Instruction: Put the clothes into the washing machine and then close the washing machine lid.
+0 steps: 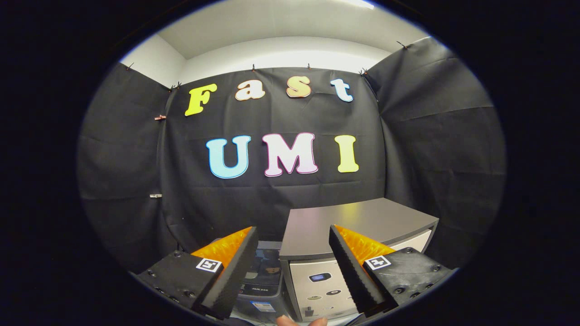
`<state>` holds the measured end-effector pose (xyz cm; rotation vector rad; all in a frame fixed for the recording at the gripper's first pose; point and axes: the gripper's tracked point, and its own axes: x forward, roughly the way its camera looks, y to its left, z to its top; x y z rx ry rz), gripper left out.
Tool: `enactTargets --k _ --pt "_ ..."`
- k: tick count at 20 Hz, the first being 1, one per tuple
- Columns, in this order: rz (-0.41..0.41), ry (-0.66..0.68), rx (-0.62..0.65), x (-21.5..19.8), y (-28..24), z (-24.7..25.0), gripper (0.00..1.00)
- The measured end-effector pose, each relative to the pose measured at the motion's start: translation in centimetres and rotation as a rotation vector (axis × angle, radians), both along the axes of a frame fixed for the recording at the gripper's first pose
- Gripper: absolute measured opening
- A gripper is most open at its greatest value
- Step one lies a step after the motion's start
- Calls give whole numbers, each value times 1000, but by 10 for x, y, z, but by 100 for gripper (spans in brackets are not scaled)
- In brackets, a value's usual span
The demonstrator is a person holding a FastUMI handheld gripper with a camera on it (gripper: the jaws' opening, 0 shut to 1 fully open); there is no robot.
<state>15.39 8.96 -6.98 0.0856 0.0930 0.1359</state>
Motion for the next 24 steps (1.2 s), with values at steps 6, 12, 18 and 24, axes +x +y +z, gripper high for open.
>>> enactTargets --k 6,12,18,24 --pt "-3 18 0 3 -1 -9 99" --pt "-10 14 1 4 -5 -7 99" --pt "-7 6 0 1 -5 -5 99" --pt "-7 6 6 1 -4 -6 99"
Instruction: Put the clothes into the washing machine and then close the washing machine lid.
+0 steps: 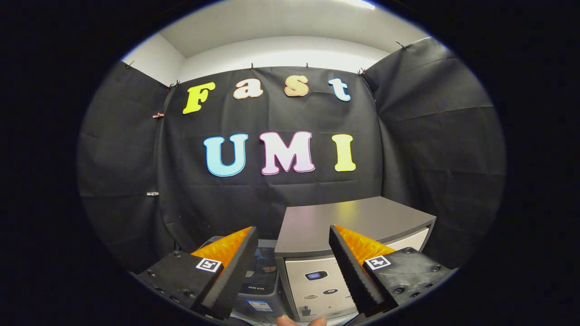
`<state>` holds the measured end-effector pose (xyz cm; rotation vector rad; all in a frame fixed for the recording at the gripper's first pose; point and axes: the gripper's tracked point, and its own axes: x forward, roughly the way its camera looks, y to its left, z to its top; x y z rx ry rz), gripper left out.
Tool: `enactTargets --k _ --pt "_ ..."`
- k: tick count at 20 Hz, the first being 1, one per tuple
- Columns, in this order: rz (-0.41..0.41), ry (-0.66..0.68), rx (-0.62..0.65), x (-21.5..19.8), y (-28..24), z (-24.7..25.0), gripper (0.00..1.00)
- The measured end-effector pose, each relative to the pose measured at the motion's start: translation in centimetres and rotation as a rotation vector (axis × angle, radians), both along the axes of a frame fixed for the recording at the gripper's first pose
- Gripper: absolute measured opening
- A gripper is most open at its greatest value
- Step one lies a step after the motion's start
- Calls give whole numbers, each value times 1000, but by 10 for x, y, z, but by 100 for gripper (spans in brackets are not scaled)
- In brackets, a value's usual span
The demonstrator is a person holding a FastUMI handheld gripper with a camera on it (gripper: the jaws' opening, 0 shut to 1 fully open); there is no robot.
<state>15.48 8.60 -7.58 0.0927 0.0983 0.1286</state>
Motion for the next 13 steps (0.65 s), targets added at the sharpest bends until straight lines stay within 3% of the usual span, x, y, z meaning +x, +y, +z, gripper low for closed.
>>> enactTargets --k 13 --pt "5 3 -18 -1 4 -3 99"
